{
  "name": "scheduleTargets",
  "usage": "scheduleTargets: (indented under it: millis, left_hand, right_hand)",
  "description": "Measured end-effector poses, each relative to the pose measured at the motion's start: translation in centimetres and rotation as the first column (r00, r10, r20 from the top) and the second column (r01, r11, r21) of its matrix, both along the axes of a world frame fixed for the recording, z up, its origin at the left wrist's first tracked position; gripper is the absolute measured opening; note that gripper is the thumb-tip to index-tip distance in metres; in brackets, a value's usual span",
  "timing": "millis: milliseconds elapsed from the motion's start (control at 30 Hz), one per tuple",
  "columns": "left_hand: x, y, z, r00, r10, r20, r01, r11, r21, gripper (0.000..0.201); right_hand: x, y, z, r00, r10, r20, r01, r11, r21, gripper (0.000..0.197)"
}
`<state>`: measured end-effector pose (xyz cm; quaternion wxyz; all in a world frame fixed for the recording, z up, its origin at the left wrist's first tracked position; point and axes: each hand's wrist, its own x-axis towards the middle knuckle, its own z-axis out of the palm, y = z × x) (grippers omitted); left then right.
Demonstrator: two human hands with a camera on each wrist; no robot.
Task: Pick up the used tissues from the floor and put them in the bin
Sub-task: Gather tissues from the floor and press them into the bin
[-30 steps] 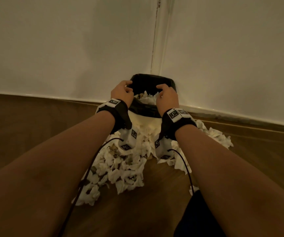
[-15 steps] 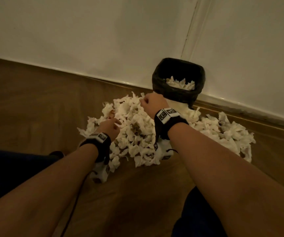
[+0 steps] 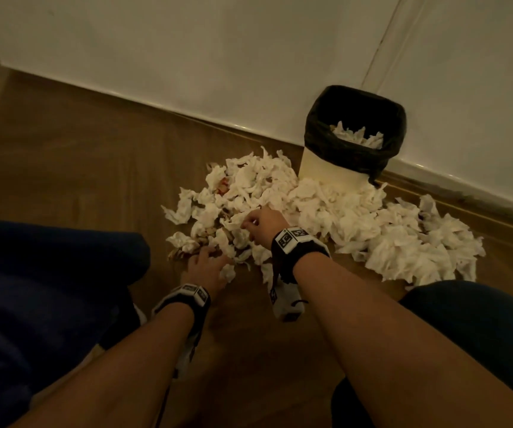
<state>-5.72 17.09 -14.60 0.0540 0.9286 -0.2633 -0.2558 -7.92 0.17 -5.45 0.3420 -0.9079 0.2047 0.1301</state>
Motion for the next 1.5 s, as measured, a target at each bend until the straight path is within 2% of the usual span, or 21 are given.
scheduleTargets:
  millis: [167,267,433,533,633,700,800,867,900,967,1000,1067,1133,1200,1267,1333,1367,1400,1433,1500]
  left_hand:
    - [0.2,-0.3,-1.2,0.996,-0.077,-0.044,0.079,0.996,0.041,0.035]
    - [0.6,-0.2,-1.9,0.996,-0.058,-0.067,0.057,0.998,-0.021,0.031]
    - [1.5,-0.6,-0.9,0.977,0.102,-0.185,-0.123,0.987,-0.105,0.028]
    - [1.7,-0.9,0.2,0.942,0.237,-0.236,-0.280,0.945,-0.168,0.025]
    - [2.0,-0.8,0.6,0.929,0.255,-0.267,-0.308,0.934,-0.179,0.038]
    - [2.3,-0.7,0.9,0.901,0.308,-0.305,-0.382,0.896,-0.224,0.035]
    - [3.0,-0.6,0.8,0.840,0.405,-0.360,-0.493,0.847,-0.197,0.030]
    - [3.2,-0.4,0.8,0.793,0.469,-0.390,-0.574,0.789,-0.219,0.040]
    - [3.3,-0.3,0.9,0.789,0.485,-0.378,-0.587,0.777,-0.229,0.047]
    - [3.5,0.0,0.9,0.840,0.447,-0.306,-0.520,0.824,-0.225,0.050]
    - [3.5,0.0,0.8,0.861,0.435,-0.265,-0.496,0.834,-0.241,0.046]
    - [3.4,0.3,0.4,0.842,0.459,-0.284,-0.533,0.787,-0.309,0.032]
    - [3.2,0.6,-0.1,0.806,0.500,-0.317,-0.591,0.709,-0.385,0.026]
    - [3.0,0.7,-0.1,0.753,0.519,-0.404,-0.654,0.657,-0.375,0.034]
    - [2.8,0.6,0.1,0.634,0.516,-0.576,-0.758,0.564,-0.328,0.042]
    - [2.8,0.4,0.4,0.461,0.469,-0.753,-0.861,0.441,-0.253,0.036]
    - [2.8,0.3,0.6,0.409,0.461,-0.788,-0.887,0.405,-0.223,0.031]
    - [2.8,0.3,0.8,0.403,0.461,-0.791,-0.889,0.402,-0.219,0.028]
    - [2.9,0.4,0.8,0.446,0.467,-0.763,-0.870,0.428,-0.246,0.026]
    - [3.1,0.8,0.9,0.640,0.485,-0.596,-0.749,0.569,-0.340,0.030]
  right_hand:
    - [-0.5,0.8,-2.4,0.996,0.021,-0.083,-0.024,0.999,-0.032,0.029]
    - [-0.7,0.9,-3.4,0.994,0.036,-0.100,-0.038,0.999,-0.015,0.028]
    - [-0.9,1.4,-4.6,0.987,0.071,-0.147,-0.078,0.996,-0.043,0.026]
    - [-0.5,1.8,-5.3,0.977,0.094,-0.193,-0.111,0.991,-0.081,0.027]
    - [0.2,2.0,-6.2,0.967,0.096,-0.238,-0.124,0.986,-0.107,0.030]
    - [0.5,2.2,-7.1,0.961,0.100,-0.258,-0.136,0.983,-0.126,0.034]
    - [0.7,2.6,-8.7,0.943,0.126,-0.308,-0.194,0.960,-0.200,0.042]
    - [0.9,2.8,-9.8,0.934,0.136,-0.329,-0.225,0.942,-0.248,0.043]
    - [1.0,2.8,-10.2,0.932,0.135,-0.335,-0.229,0.938,-0.260,0.044]
    - [1.0,3.0,-11.0,0.929,0.119,-0.351,-0.225,0.934,-0.278,0.049]
    - [1.0,3.0,-11.3,0.926,0.109,-0.361,-0.221,0.932,-0.286,0.051]
    - [1.2,3.0,-11.7,0.923,0.100,-0.371,-0.220,0.929,-0.299,0.053]
    - [1.5,3.0,-11.8,0.919,0.108,-0.380,-0.236,0.922,-0.307,0.050]
    - [1.8,3.0,-11.8,0.909,0.123,-0.398,-0.259,0.915,-0.308,0.047]
    - [2.0,3.2,-11.6,0.894,0.142,-0.425,-0.287,0.909,-0.302,0.042]
    - [2.1,3.4,-11.5,0.892,0.160,-0.423,-0.293,0.917,-0.272,0.033]
    - [2.1,3.4,-11.5,0.901,0.155,-0.405,-0.272,0.930,-0.248,0.028]
    - [2.1,3.4,-11.2,0.911,0.138,-0.388,-0.239,0.945,-0.225,0.025]
    - [2.1,3.3,-10.9,0.921,0.115,-0.371,-0.201,0.958,-0.204,0.024]
    - [2.1,3.0,-9.9,0.938,0.061,-0.340,-0.117,0.983,-0.145,0.024]
